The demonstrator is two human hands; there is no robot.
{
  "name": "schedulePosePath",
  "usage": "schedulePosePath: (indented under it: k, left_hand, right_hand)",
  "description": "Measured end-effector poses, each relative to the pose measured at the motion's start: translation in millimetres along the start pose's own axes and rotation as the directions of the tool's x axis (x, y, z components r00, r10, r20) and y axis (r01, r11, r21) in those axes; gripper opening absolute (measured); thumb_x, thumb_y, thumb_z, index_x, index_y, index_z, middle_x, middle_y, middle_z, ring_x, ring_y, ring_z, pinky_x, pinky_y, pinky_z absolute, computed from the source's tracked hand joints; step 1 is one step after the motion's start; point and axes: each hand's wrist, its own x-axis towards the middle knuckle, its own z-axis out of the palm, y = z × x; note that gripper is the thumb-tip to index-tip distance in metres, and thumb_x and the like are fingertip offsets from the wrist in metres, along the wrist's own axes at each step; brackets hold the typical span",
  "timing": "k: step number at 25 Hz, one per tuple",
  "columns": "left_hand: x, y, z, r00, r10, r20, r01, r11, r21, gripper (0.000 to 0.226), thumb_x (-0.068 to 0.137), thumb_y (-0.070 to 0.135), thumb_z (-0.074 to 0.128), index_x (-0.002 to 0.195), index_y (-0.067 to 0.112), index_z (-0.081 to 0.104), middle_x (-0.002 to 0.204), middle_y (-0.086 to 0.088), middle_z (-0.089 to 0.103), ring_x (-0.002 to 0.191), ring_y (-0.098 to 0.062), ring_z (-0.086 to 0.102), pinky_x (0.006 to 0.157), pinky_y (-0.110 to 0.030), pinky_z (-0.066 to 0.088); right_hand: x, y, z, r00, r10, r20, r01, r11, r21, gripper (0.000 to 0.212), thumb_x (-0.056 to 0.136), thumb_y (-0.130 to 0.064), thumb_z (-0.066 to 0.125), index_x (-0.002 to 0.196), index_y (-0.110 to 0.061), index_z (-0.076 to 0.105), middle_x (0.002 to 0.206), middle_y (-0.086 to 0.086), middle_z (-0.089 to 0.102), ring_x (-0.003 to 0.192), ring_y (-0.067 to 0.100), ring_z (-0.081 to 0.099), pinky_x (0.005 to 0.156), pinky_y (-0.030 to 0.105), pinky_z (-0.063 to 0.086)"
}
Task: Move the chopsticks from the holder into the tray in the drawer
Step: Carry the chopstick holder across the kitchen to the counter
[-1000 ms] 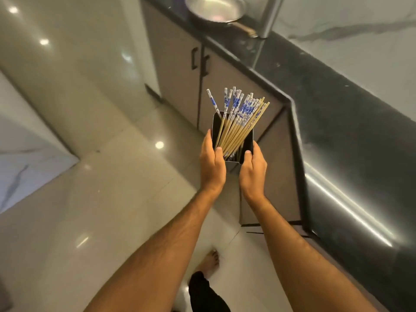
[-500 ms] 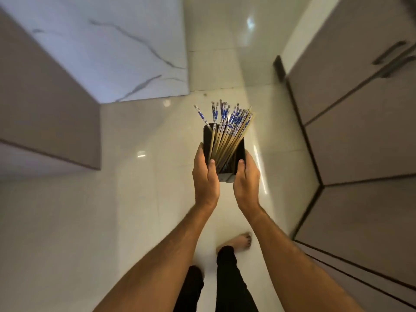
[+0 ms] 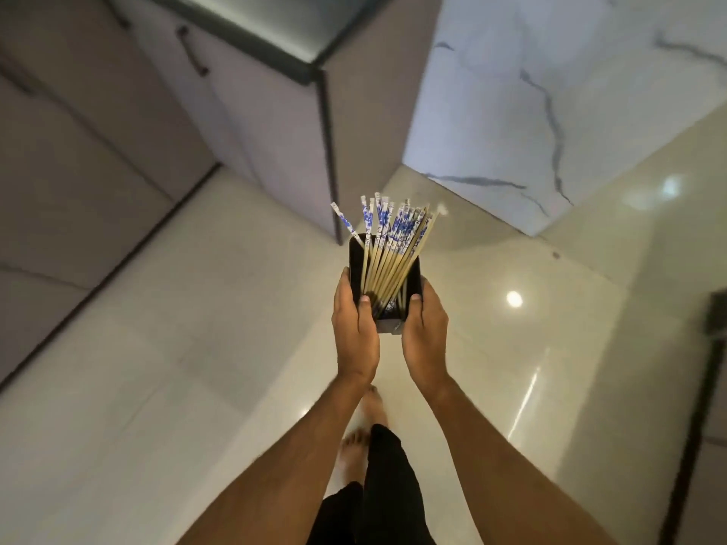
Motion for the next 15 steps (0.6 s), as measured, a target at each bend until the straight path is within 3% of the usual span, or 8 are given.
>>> schedulePosePath:
  k: [4,9,13,15]
  left_hand:
    - [47.1,-5.0,-86.7,0.973,-0.028,-0.228,0.023,0.999,-0.026,0.056,0.099,0.014,0.038,0.155,0.015,0.037,0.151,-0.002,0.05,0.141,-0.014,0.045,0.117,-0.042,0.04]
    - [87.2,-10.1,-194.2,0.868,-0.081,-0.491,0.053,0.996,-0.07,0.056,0.098,0.014,0.038,0.154,0.014,0.038,0.151,-0.003,0.051,0.141,-0.017,0.046,0.117,-0.047,0.039]
    - [98.5,-15.7,-277.2,0.756,-0.121,-0.643,0.056,0.991,-0.12,0.056,0.098,0.016,0.039,0.154,0.018,0.039,0.148,0.004,0.052,0.136,-0.005,0.048,0.115,-0.033,0.042]
    - [102.3,-21.2,-326.7,0.692,-0.129,-0.71,0.047,0.99,-0.134,0.056,0.097,0.016,0.04,0.153,0.018,0.04,0.145,0.007,0.053,0.133,0.0,0.048,0.114,-0.027,0.042]
  right_hand:
    - [8.9,-42.2,99.4,0.97,-0.076,0.231,0.078,0.997,0.0,0.038,0.108,-0.013,0.034,0.138,-0.026,0.054,0.125,-0.012,0.063,0.115,0.004,0.062,0.099,0.039,0.057]
    - [-4.0,-96.1,212.9,0.86,-0.184,0.476,0.195,0.98,0.026,0.037,0.107,-0.014,0.034,0.138,-0.02,0.055,0.124,-0.007,0.064,0.115,0.002,0.061,0.098,0.029,0.056]
    - [-28.1,-131.3,294.3,0.735,-0.221,0.641,0.27,0.963,0.022,0.036,0.109,-0.014,0.035,0.14,-0.018,0.054,0.126,-0.005,0.063,0.117,0.003,0.061,0.091,0.011,0.052]
    - [-51.7,-149.8,339.0,0.674,-0.218,0.705,0.295,0.955,0.013,0.036,0.11,-0.015,0.035,0.141,-0.019,0.053,0.13,-0.003,0.063,0.119,0.008,0.061,0.094,0.016,0.054]
